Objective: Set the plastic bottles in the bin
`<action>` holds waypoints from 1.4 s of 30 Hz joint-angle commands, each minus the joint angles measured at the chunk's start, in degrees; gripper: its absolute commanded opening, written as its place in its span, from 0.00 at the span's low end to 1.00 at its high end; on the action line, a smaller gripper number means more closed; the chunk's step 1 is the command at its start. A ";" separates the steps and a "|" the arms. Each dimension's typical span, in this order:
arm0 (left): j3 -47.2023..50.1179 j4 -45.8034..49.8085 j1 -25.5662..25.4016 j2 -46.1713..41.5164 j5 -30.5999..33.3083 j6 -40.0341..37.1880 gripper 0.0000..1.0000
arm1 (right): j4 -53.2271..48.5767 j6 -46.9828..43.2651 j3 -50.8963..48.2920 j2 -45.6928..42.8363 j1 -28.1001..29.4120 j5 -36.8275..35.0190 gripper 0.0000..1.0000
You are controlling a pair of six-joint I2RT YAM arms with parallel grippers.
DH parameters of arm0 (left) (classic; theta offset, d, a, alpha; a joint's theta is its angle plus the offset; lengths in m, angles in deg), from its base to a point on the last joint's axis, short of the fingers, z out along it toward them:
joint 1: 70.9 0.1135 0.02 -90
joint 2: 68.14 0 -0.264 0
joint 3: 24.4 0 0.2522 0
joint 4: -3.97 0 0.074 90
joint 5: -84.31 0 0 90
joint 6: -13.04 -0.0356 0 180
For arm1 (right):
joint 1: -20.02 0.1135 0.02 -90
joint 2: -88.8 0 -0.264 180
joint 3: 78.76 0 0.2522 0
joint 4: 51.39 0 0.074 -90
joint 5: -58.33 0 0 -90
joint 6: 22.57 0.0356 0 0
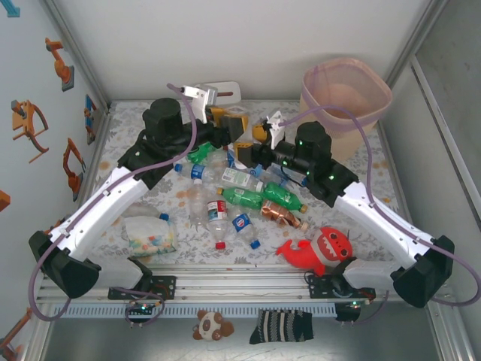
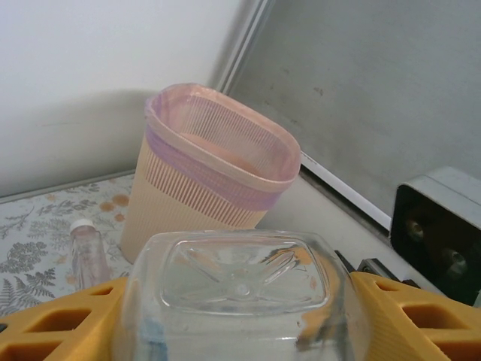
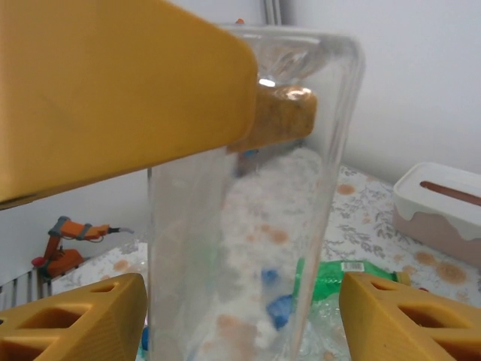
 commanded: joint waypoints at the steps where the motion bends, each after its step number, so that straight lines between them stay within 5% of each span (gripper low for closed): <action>1: -0.40 -3.21 -0.64 -1.10 0.92 -2.14 0.44 | 2.99 -0.58 2.15 -0.75 0.44 -2.43 0.62; 14: 1.43 -2.94 -0.91 -2.42 1.76 -2.42 0.45 | 2.08 0.09 2.63 0.02 1.23 -3.40 0.53; 27: 3.34 -1.61 -0.87 -6.15 6.89 -3.87 0.68 | -3.52 -0.06 4.95 -1.23 1.32 -8.35 0.43; 42: 5.38 1.38 -0.88 -9.97 10.39 -5.32 0.79 | -17.62 -6.56 13.54 -0.80 -0.30 -19.19 0.43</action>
